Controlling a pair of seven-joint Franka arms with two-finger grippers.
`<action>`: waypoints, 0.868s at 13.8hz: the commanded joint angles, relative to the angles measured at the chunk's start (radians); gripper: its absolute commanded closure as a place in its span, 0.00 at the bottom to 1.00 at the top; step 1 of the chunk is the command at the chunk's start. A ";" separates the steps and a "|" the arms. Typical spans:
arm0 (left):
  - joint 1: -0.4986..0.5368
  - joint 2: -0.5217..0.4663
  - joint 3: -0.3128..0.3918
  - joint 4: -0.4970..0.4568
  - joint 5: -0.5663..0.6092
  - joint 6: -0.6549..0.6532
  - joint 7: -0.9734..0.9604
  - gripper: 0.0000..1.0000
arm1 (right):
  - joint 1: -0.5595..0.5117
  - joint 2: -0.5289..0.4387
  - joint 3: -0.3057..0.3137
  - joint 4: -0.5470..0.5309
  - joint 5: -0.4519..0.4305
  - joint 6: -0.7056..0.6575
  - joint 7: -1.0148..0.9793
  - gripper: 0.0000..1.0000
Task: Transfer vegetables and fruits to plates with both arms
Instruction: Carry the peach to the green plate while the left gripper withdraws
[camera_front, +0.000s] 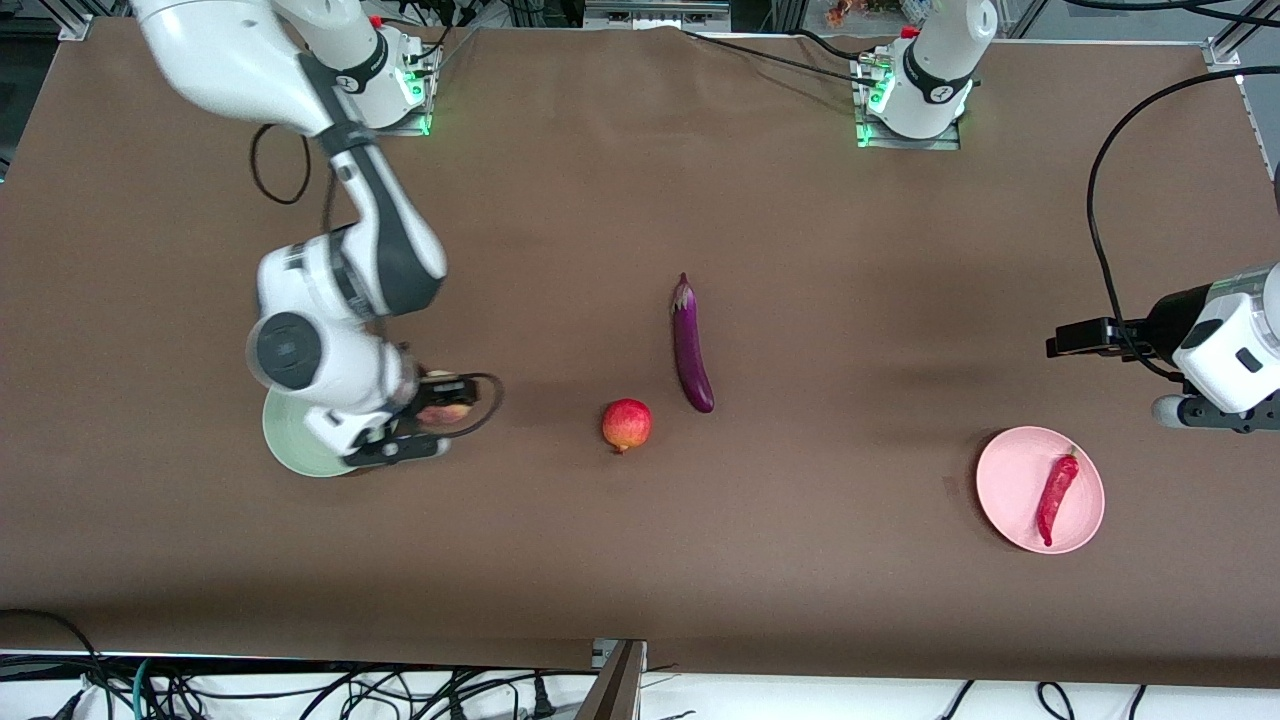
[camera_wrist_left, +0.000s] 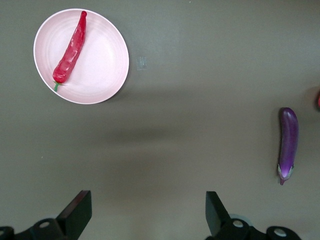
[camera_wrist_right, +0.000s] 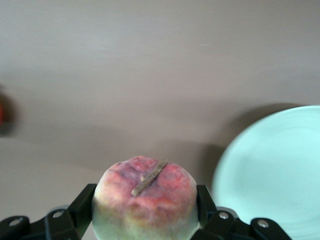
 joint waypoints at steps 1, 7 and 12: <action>0.005 -0.014 -0.016 -0.015 -0.053 -0.009 -0.021 0.00 | -0.060 -0.005 0.003 -0.020 -0.038 -0.012 -0.114 0.66; 0.005 -0.014 -0.148 -0.020 -0.054 -0.009 -0.200 0.00 | -0.174 0.040 -0.017 -0.021 -0.111 -0.009 -0.228 0.66; -0.139 0.036 -0.188 -0.037 -0.065 0.044 -0.332 0.00 | -0.249 0.081 -0.017 -0.024 -0.138 -0.003 -0.277 0.66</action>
